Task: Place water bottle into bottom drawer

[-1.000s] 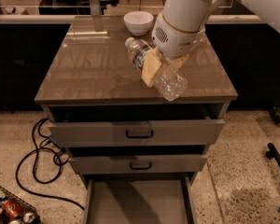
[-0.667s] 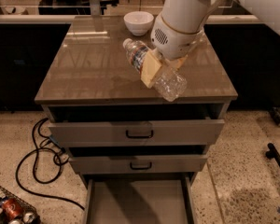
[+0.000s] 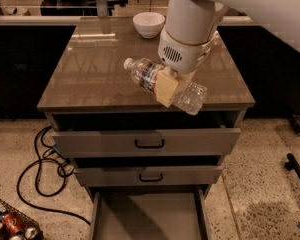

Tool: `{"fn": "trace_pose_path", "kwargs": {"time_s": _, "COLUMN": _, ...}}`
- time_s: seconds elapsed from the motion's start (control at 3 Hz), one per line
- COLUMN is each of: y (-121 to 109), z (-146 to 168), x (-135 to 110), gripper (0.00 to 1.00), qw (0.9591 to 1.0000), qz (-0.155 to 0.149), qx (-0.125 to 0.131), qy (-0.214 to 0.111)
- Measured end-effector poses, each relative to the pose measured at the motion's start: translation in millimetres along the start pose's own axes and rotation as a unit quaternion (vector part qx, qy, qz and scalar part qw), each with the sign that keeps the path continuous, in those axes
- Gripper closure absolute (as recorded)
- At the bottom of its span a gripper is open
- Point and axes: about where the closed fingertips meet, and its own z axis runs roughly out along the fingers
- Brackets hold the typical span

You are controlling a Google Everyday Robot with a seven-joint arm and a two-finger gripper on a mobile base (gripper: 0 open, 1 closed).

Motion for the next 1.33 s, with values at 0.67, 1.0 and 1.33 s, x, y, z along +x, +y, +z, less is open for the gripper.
{"fn": "trace_pose_path", "kwargs": {"time_s": 0.67, "y": 34, "z": 51, "x": 42, "gripper": 1.0, "qw": 0.9888, "qz": -0.14, "qx": 0.014, "qy": 0.051}}
{"fn": "trace_pose_path", "kwargs": {"time_s": 1.0, "y": 45, "z": 92, "x": 59, "gripper": 1.0, "qw": 0.9863, "qz": -0.161, "qx": -0.025, "qy": 0.027}}
{"fn": "trace_pose_path", "kwargs": {"time_s": 1.33, "y": 57, "z": 132, "x": 76, "gripper": 1.0, "qw": 0.9843, "qz": -0.156, "qx": -0.08, "qy": -0.02}}
